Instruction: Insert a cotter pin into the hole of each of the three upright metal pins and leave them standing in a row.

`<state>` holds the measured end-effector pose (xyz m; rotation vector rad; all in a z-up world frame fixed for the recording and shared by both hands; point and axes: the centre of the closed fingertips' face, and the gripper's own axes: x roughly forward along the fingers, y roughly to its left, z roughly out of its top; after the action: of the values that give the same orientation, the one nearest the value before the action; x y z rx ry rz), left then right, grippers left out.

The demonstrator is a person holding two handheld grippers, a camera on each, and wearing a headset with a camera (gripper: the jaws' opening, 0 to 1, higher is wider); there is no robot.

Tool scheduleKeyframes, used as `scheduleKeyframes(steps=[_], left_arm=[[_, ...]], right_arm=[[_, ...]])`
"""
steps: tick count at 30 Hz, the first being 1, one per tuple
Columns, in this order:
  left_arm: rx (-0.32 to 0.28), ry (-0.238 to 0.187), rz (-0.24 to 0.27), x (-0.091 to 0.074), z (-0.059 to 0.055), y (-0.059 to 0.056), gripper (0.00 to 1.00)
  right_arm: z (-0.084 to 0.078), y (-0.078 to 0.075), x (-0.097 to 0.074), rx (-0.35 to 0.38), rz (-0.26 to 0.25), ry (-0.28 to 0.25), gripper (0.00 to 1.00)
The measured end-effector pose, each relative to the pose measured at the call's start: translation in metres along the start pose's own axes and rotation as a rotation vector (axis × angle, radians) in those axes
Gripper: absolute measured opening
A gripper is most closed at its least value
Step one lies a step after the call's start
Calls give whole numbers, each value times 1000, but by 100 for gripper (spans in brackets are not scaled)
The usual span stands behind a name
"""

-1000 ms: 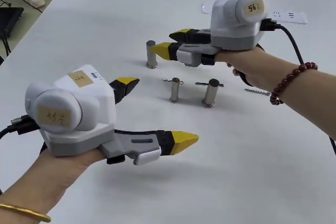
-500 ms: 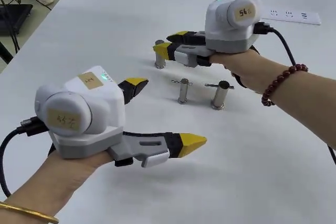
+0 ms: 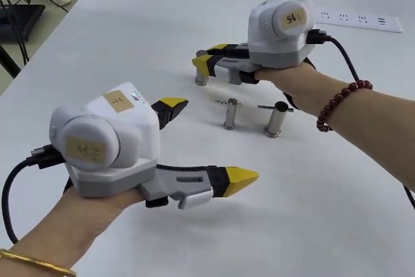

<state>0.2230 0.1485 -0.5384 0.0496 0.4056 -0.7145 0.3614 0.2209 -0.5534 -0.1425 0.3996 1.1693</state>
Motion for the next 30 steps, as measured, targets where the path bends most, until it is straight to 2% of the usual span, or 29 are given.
scheduleKeyframes(steps=[8, 14, 18, 30], left_arm=[[1, -2, 1, 0, 1, 0, 88], [5, -6, 5, 0, 2, 1, 87], [9, -6, 4, 0, 3, 0, 87], [8, -5, 7, -1, 3, 0, 87]], right_arm=[[0, 3, -2, -5, -3, 11, 9], [-1, -2, -2, -36, -20, 28, 8], [-1, -4, -3, -25, -22, 32, 8], [-8, -14, -23, -42, -47, 65, 7]])
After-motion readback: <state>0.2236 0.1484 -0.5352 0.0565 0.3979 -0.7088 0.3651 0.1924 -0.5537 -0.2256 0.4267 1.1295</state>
